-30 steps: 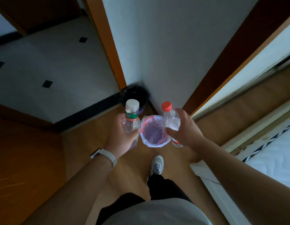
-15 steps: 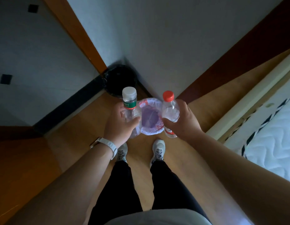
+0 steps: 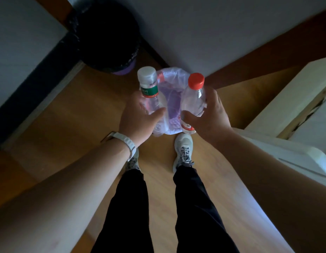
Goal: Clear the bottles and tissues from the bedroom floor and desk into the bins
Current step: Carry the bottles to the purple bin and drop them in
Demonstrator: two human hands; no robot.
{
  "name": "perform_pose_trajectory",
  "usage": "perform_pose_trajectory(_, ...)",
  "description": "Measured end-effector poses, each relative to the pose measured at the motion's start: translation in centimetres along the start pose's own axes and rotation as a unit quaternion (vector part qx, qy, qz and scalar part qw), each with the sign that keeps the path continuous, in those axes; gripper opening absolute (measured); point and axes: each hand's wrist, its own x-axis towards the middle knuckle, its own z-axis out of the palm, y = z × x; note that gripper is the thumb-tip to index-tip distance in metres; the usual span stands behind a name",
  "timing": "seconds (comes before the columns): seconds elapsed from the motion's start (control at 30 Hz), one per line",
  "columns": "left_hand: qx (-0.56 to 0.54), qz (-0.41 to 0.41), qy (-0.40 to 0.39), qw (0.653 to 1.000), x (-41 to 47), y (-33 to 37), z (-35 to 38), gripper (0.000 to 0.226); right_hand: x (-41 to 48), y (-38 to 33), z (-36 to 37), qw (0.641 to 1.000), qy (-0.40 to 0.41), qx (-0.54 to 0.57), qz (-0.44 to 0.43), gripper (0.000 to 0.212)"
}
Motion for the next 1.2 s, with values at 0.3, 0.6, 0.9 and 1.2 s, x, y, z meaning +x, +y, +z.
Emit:
perform_pose_trajectory(0.3,-0.014,-0.008,-0.025,1.000,9.6,-8.5,9.7,0.064,8.4,9.3,11.1,0.999,0.022,0.011,0.023,0.077)
perform_pose_trajectory(0.6,0.017,0.006,-0.044,0.999,9.4,-11.3,9.5,0.039,9.4,13.0,13.5,0.999,-0.021,-0.023,0.033,0.061)
perform_pose_trajectory(0.9,0.247,0.187,-0.087,0.947,6.2,-4.2,0.1,0.044,5.5,3.8,4.7,0.982,-0.088,-0.156,-0.054,0.053)
perform_pose_trajectory(1.2,0.385,0.322,-0.021,0.865,1.7,8.5,-12.0,0.046,-0.8,-10.5,-5.7,0.960,-0.016,-0.242,-0.141,0.042)
